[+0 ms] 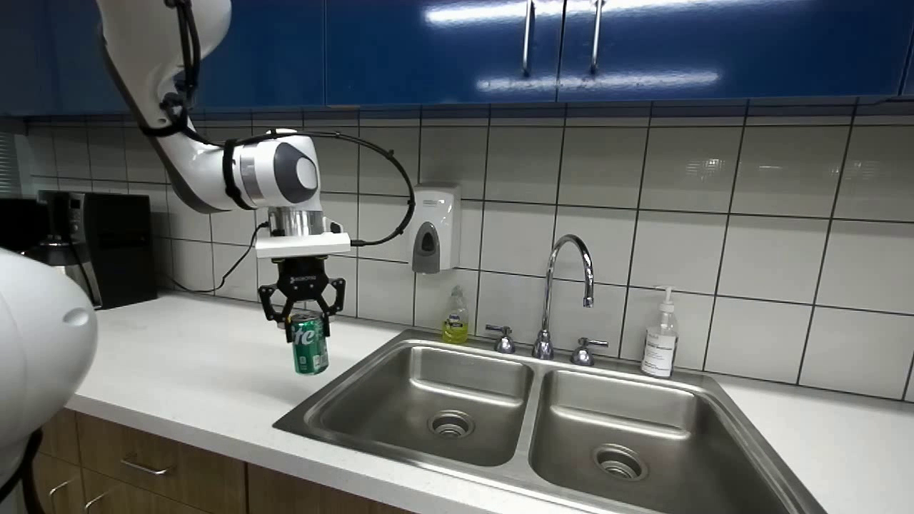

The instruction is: Put the soda can on the left counter

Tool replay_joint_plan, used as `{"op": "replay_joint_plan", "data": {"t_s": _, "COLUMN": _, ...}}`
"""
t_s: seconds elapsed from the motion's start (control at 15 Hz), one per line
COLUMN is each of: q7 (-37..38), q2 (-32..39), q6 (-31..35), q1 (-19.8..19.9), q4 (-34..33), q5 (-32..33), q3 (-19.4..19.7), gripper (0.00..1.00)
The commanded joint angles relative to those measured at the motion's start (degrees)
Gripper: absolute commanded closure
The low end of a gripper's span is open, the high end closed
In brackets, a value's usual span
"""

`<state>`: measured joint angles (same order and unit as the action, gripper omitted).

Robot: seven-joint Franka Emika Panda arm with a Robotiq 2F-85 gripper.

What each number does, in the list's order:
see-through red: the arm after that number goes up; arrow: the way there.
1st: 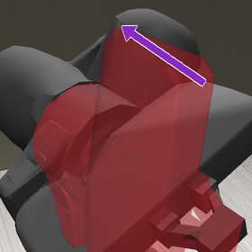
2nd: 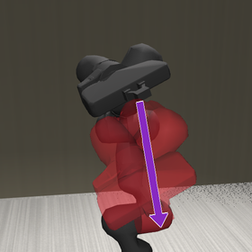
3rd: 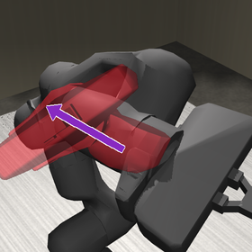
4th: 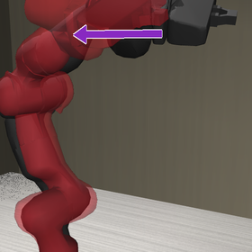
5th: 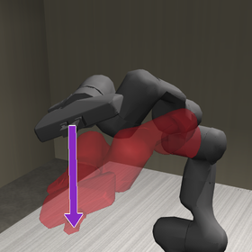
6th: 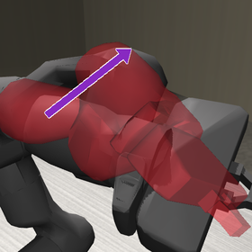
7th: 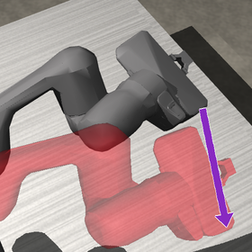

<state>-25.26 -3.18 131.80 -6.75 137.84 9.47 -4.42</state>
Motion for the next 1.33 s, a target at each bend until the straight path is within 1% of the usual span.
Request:
{"op": "replay_joint_plan", "data": {"t_s": 0.0, "q7": -2.6, "q2": 1.1, "q6": 0.1, "q1": -1.4, "q4": -0.9, "q5": 0.0, "q3": -1.7, "gripper": 0.62}}
{"op": "replay_joint_plan", "data": {"t_s": 0.27, "q7": -2.7, "q2": 4.6, "q6": 1.1, "q1": -2.9, "q4": -2.5, "q5": 0.1, "q3": -3.3, "gripper": 0.62}}
{"op": "replay_joint_plan", "data": {"t_s": 0.4, "q7": -3.3, "q2": 7.0, "q6": 2.2, "q1": -3.1, "q4": -3.5, "q5": -0.5, "q3": -3.8, "gripper": 0.62}}
{"op": "replay_joint_plan", "data": {"t_s": 0.8, "q7": -2.0, "q2": 15.0, "q6": 4.1, "q1": -3.1, "q4": -8.9, "q5": 1.9, "q3": -4.9, "gripper": 0.62}}
{"op": "replay_joint_plan", "data": {"t_s": 1.0, "q7": -2.1, "q2": 17.5, "q6": 3.9, "q1": -2.9, "q4": -11.2, "q5": 2.4, "q3": -5.0, "gripper": 0.62}}
{"op": "replay_joint_plan", "data": {"t_s": 1.2, "q7": -2.4, "q2": 18.5, "q6": 3.8, "q1": -2.6, "q4": -12.5, "q5": 2.2, "q3": -5.1, "gripper": 0.62}}
{"op": "replay_joint_plan", "data": {"t_s": 1.27, "q7": -2.4, "q2": 18.5, "q6": 3.5, "q1": -2.5, "q4": -12.6, "q5": 2.1, "q3": -5.1, "gripper": 0.27}}
